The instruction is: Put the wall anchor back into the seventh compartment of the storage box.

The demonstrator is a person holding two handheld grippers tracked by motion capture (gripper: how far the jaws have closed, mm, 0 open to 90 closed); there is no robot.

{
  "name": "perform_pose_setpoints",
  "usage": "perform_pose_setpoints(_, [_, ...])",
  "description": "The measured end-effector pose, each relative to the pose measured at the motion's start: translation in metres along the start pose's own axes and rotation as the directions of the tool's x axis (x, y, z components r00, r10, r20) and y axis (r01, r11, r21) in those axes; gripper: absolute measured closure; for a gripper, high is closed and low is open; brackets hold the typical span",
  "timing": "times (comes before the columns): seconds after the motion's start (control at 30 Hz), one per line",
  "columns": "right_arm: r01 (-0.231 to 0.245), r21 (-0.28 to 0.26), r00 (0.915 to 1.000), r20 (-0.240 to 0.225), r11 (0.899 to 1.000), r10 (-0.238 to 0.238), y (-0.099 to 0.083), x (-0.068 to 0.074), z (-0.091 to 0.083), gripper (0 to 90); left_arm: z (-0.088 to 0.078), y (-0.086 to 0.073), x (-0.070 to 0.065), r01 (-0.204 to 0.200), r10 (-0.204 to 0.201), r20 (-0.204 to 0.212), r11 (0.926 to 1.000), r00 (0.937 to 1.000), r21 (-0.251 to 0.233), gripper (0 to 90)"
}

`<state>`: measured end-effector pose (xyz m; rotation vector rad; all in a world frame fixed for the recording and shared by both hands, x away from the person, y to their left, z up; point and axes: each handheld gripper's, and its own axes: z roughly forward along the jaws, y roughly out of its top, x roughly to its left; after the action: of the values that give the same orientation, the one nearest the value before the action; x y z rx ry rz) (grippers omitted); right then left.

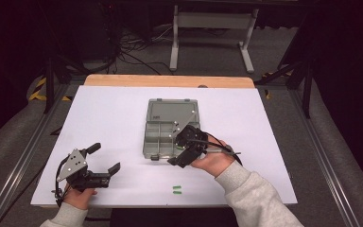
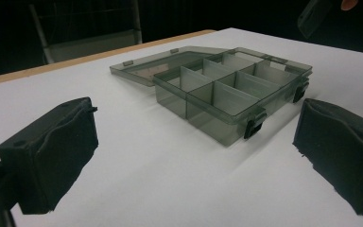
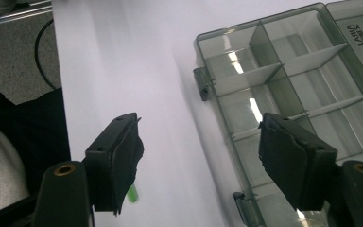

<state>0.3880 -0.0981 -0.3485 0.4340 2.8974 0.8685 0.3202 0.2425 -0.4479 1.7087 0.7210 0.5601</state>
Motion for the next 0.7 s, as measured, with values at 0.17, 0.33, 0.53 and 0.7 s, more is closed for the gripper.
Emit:
perform_pose_setpoints(0.17, [0.026, -0.012, 0.9997, -0.004, 1.000, -0.026, -0.003, 0.009, -0.005, 28.5, 0.000, 0.000, 0.000, 0.001, -0.001, -0.003, 1.0000, 1.0000, -0.003, 0.9])
perform_pose_setpoints(0.33, [0.033, -0.017, 0.9995, -0.003, 0.999, -0.033, -0.013, 0.019, -0.008, 28.4, 0.000, 0.000, 0.000, 0.001, -0.001, -0.004, 1.0000, 1.0000, -0.005, 0.9])
perform_pose_setpoints(0.53, [0.042, -0.011, 0.9990, -0.016, 0.999, -0.042, -0.016, 0.023, -0.004, 29.9, 0.001, 0.000, -0.001, -0.004, 0.004, -0.003, 1.0000, 1.0000, -0.003, 0.9])
perform_pose_setpoints(0.7, [0.060, 0.015, 0.9978, -0.028, 0.998, -0.059, -0.018, 0.027, 0.008, 30.7, 0.000, 0.000, 0.000, -0.003, 0.003, 0.000, 1.0000, 1.0000, 0.001, 0.9])
